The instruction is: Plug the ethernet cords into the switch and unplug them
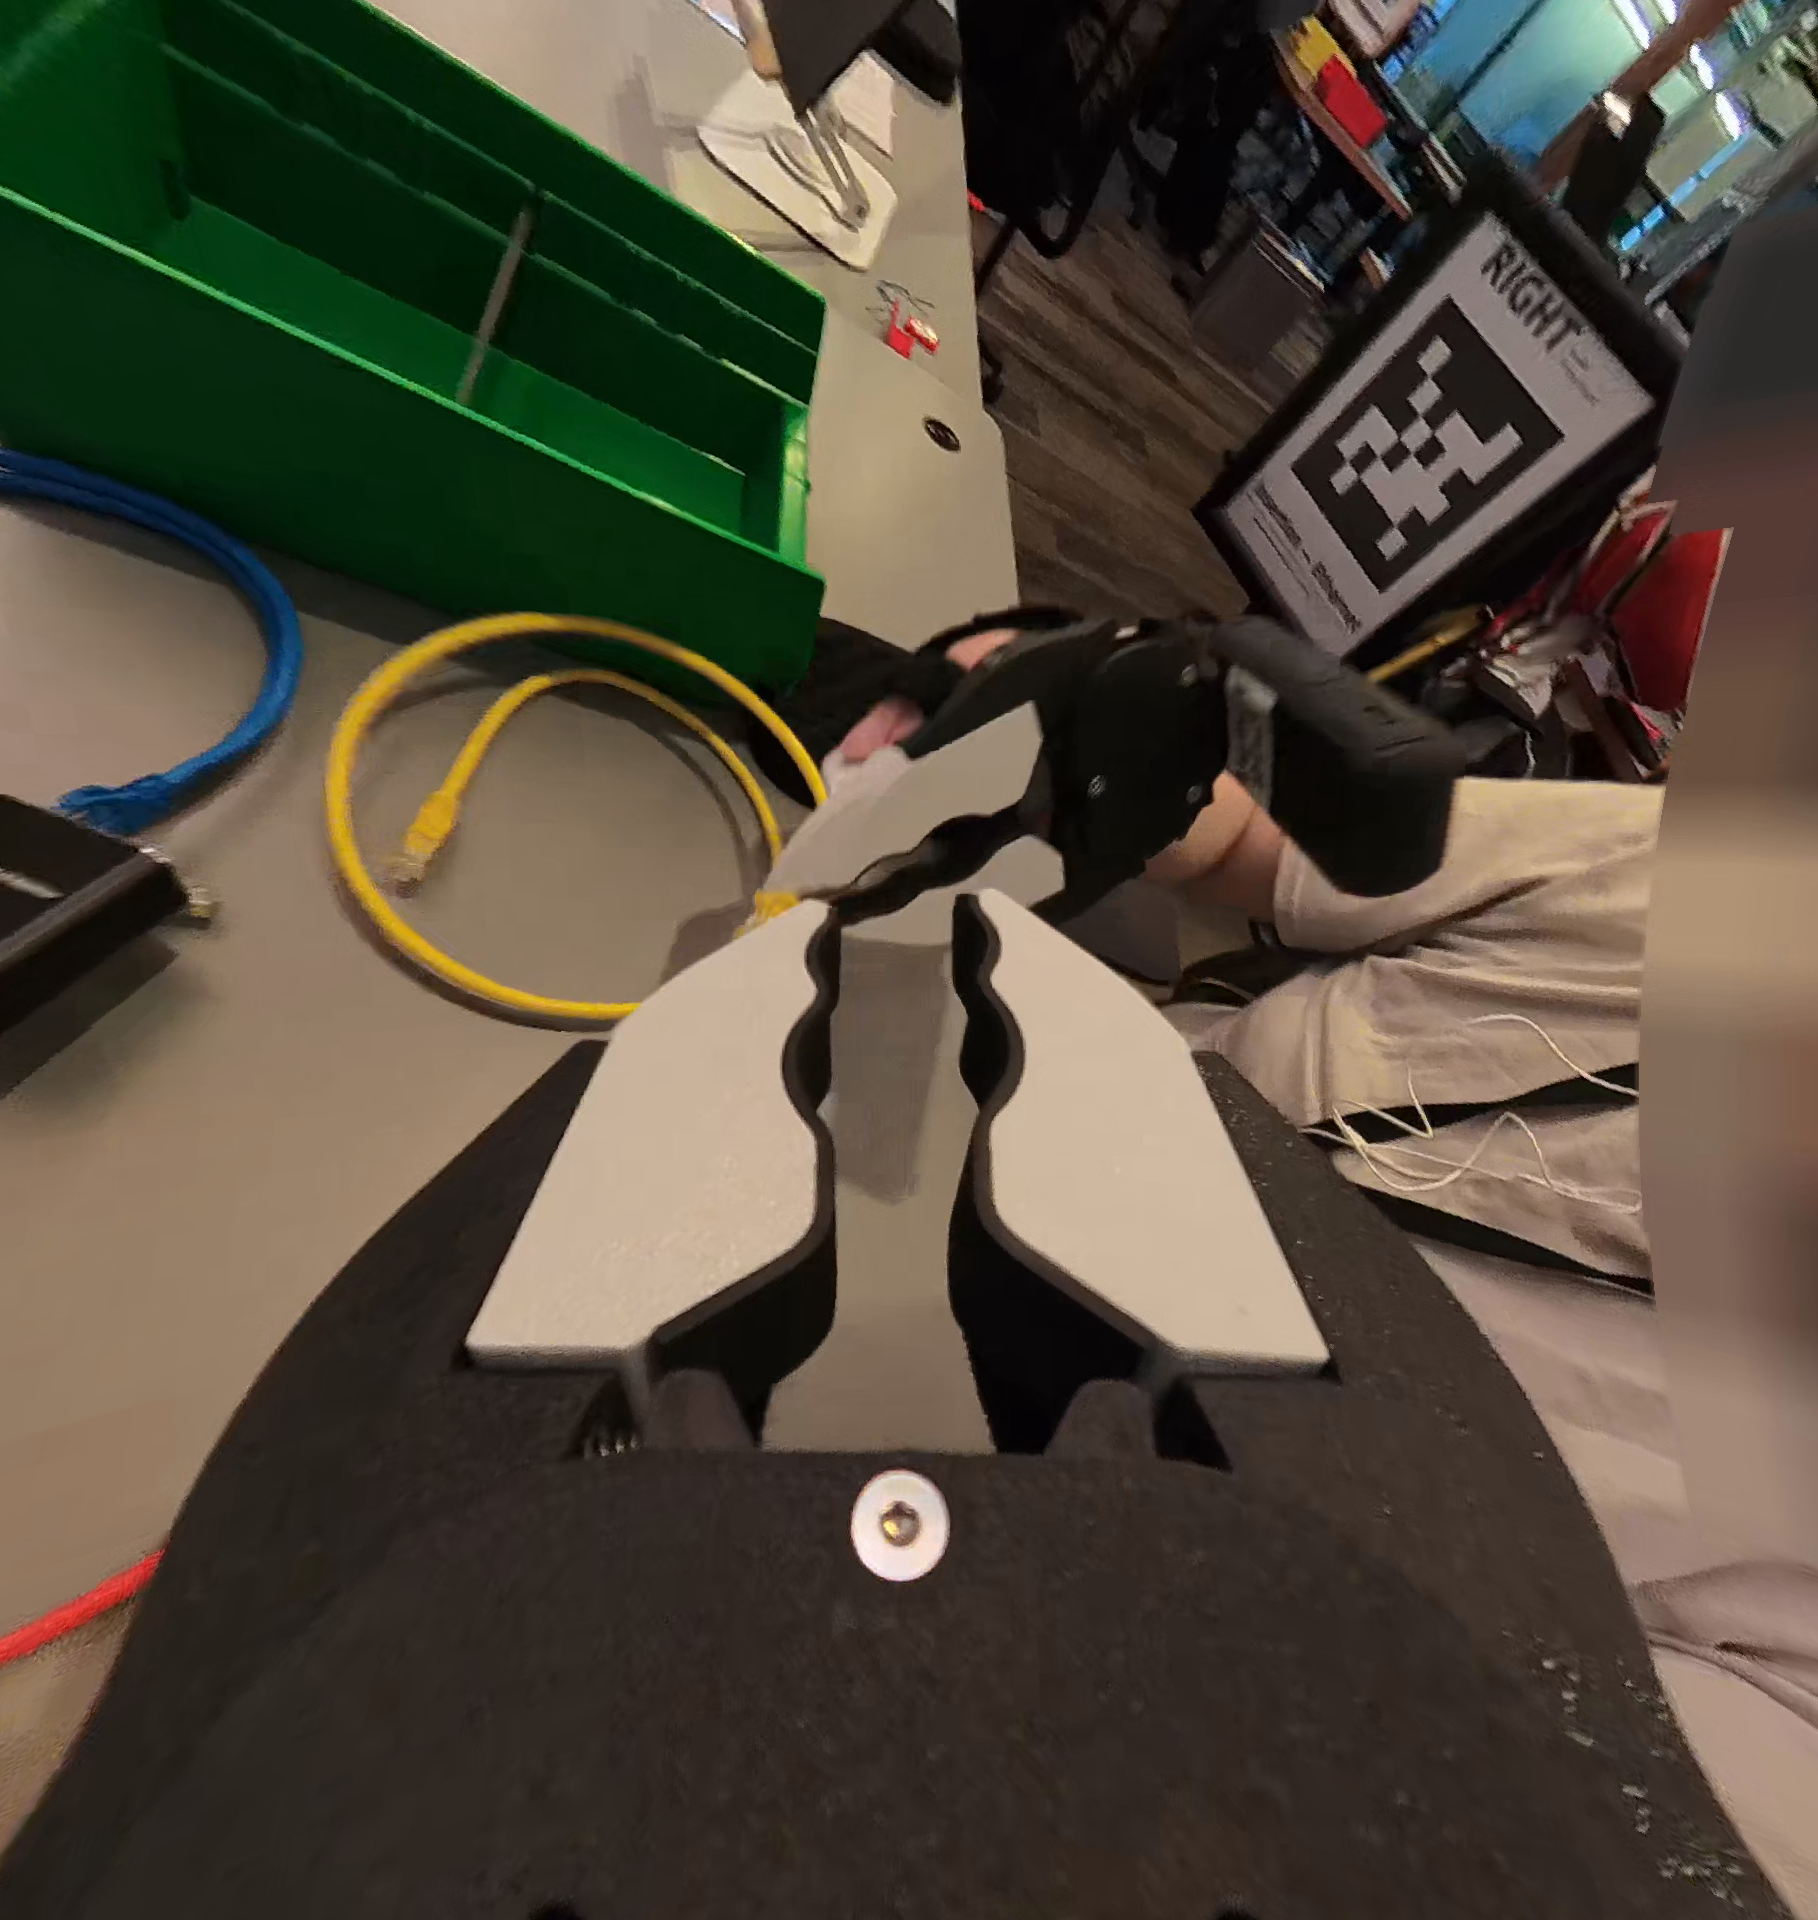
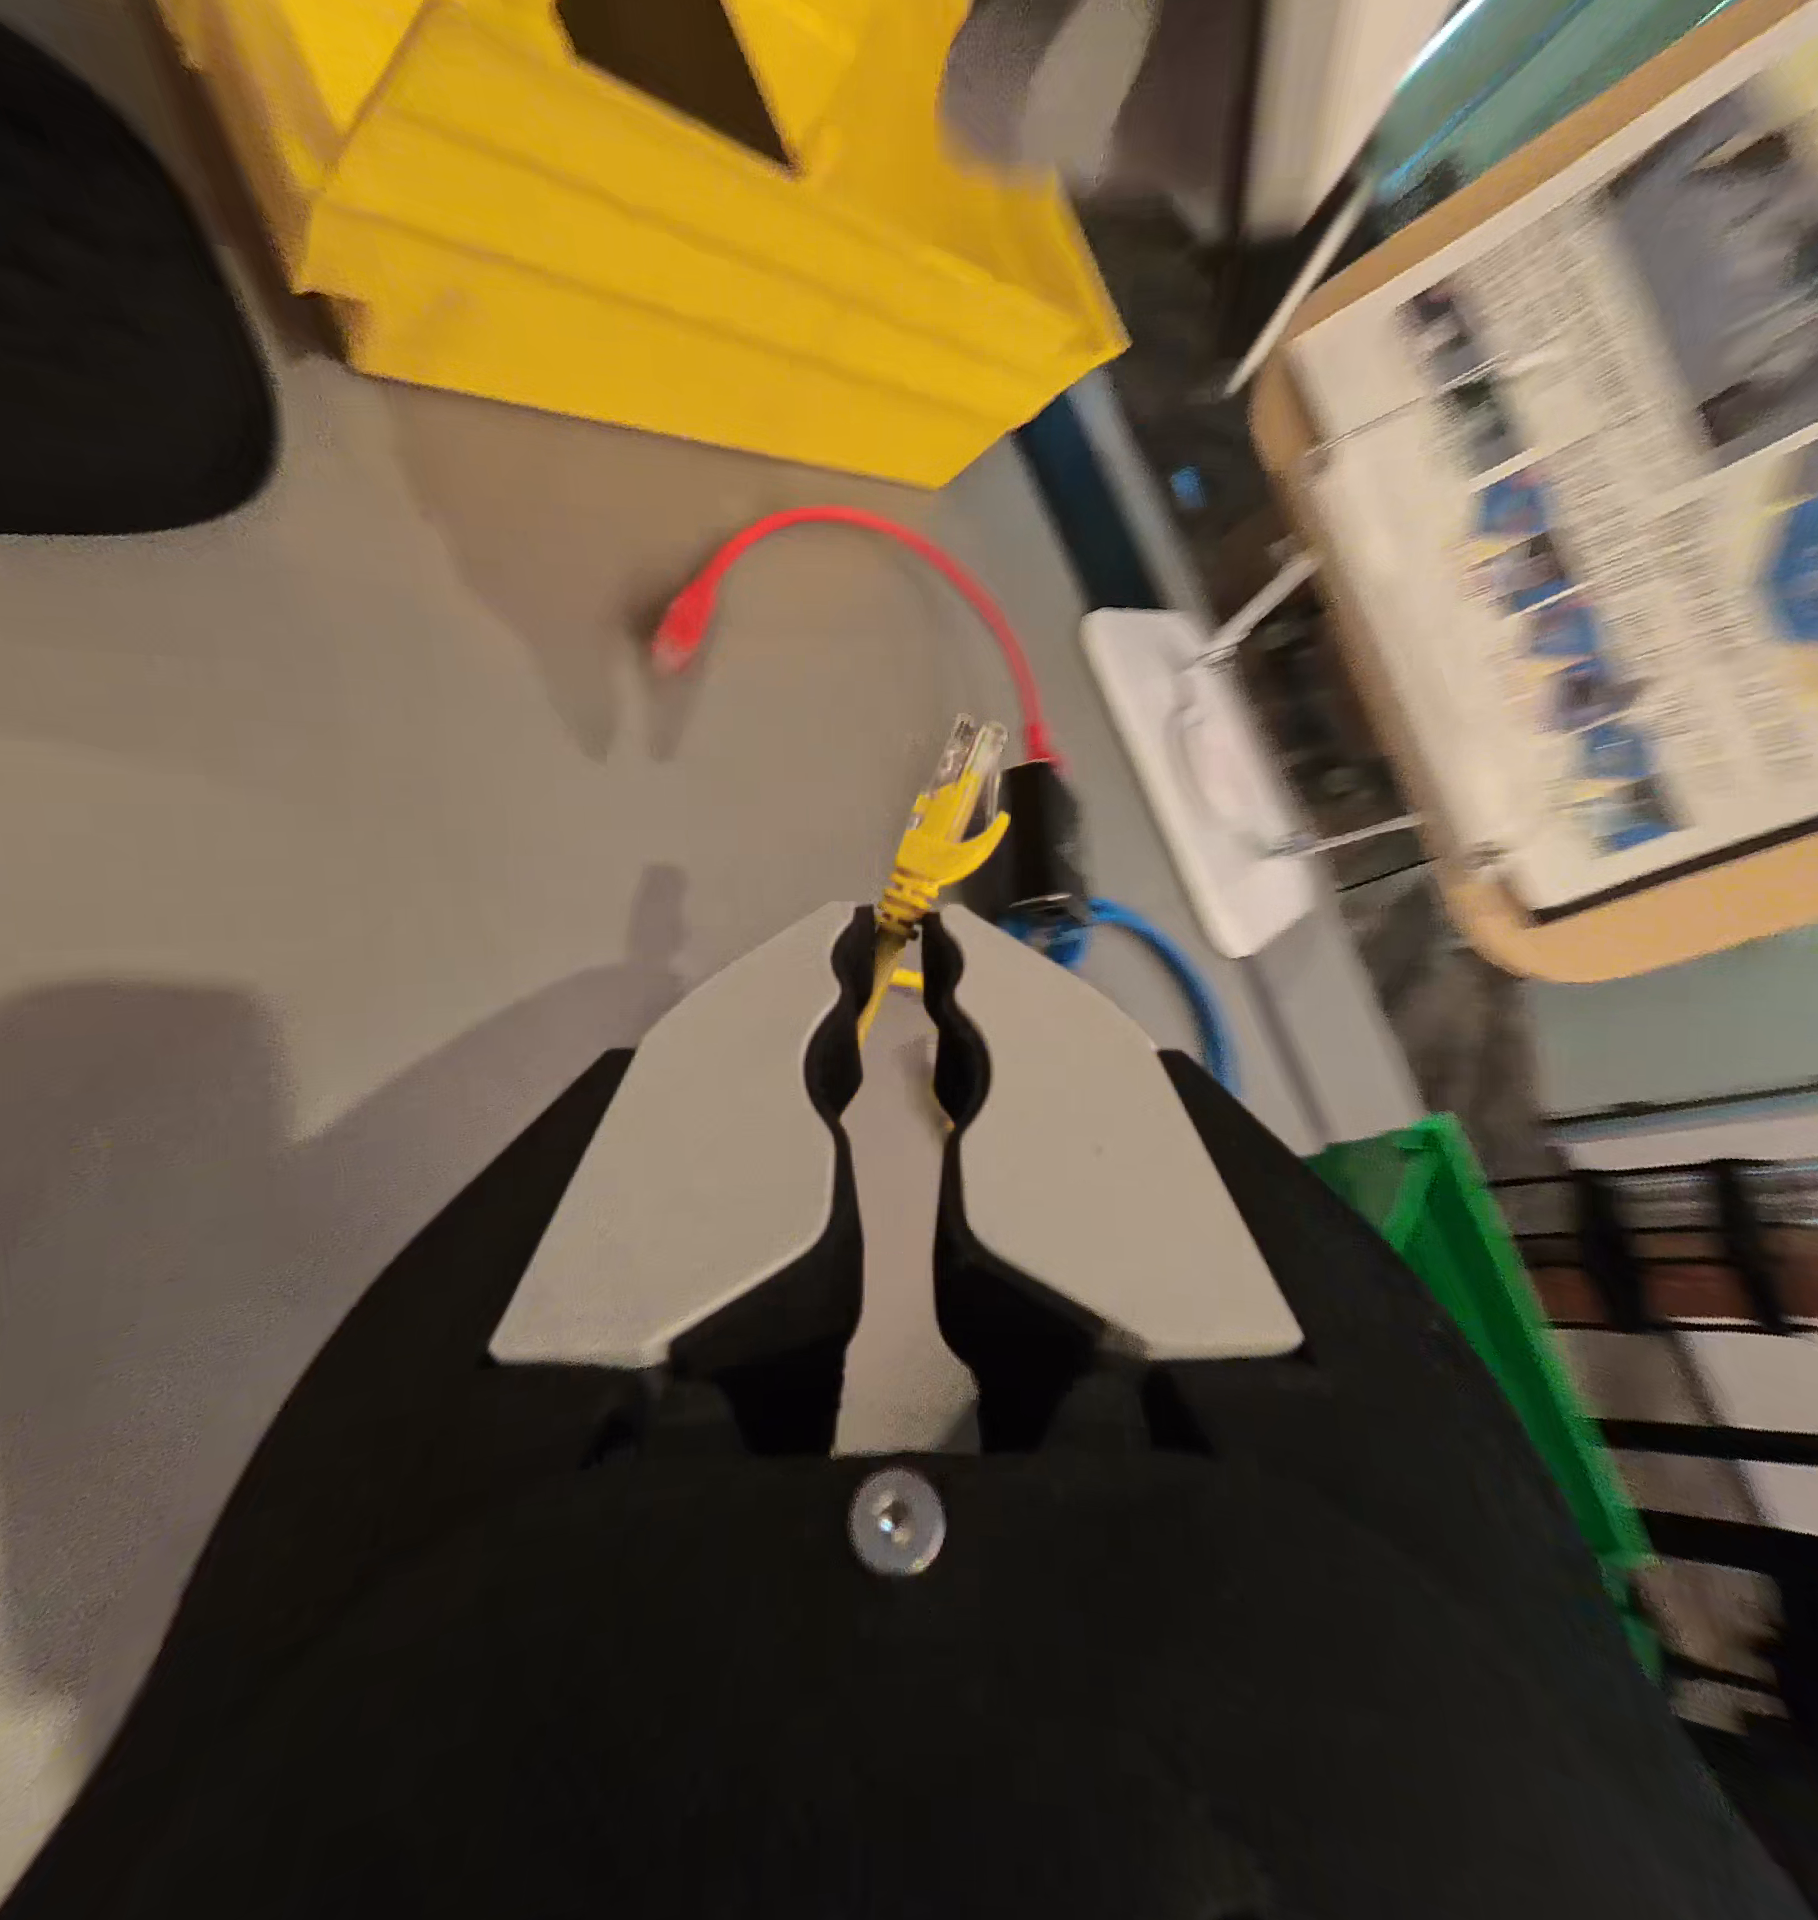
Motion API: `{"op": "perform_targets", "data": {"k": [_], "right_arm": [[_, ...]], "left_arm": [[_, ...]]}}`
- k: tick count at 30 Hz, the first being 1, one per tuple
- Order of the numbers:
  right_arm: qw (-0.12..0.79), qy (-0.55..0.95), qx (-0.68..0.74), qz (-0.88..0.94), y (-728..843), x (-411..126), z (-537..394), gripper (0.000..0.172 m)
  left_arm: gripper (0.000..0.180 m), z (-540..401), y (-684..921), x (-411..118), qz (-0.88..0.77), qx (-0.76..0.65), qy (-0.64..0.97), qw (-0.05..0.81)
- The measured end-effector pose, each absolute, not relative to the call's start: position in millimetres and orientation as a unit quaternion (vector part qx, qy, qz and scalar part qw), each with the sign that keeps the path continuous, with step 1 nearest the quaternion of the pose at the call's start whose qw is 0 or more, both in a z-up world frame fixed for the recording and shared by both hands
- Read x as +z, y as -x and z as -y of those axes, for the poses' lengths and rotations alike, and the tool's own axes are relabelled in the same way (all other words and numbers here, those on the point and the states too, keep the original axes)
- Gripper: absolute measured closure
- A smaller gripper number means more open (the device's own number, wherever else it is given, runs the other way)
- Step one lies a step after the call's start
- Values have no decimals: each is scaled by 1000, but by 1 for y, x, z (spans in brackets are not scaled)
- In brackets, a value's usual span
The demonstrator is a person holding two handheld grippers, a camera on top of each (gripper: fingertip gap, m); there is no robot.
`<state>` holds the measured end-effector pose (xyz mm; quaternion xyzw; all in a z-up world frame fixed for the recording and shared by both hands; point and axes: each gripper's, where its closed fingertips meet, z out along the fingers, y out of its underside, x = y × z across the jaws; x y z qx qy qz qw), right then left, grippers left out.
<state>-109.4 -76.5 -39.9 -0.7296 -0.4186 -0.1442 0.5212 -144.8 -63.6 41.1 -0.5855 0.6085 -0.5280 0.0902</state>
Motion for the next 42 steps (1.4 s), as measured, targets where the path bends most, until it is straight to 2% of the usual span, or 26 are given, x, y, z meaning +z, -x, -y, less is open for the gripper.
{"op": "perform_targets", "data": {"k": [5, 12, 16, 23, 27, 30, 31, 32, 33, 34, 40, 42], "right_arm": [[558, 683, -217, 419, 94, -1, 81, 162], [551, 668, -252, 432, 83, 0, 82, 162], [552, 668, -249, 433, 85, -1, 78, 162], [552, 674, -244, 427, 82, -3, 71, 162], [547, 673, -253, 429, 79, -5, 67, 162], [549, 674, -251, 426, 76, -6, 66, 162], [552, 672, -249, 426, 76, -5, 66, 162], [554, 671, -249, 426, 77, -5, 66, 162], [554, 669, -250, 427, 77, -5, 66, 162], [554, 669, -250, 428, 78, -5, 66, 162], [574, 662, -258, 407, 74, -1, 62, 161], [615, 652, -252, 363, 72, 12, 66, 148]], "left_arm": [[158, 81, 115, 24, -632, -509, 580, 70], [150, 70, 96, 28, -612, -516, 586, 123], [142, 75, 93, 16, -632, -489, 589, 117], [151, 76, 86, -5, -655, -445, 601, 106], [169, 80, 84, -5, -655, -461, 592, 91], [169, 79, 81, -6, -653, -468, 588, 94], [166, 80, 80, -5, -650, -476, 585, 93], [155, 82, 79, -2, -643, -489, 583, 86], [157, 84, 79, 0, -637, -501, 582, 77], [168, 81, 78, -2, -635, -495, 587, 80], [168, 76, 74, -2, -652, -472, 581, 121], [168, 69, 73, 4, -639, -477, 588, 135]]}}
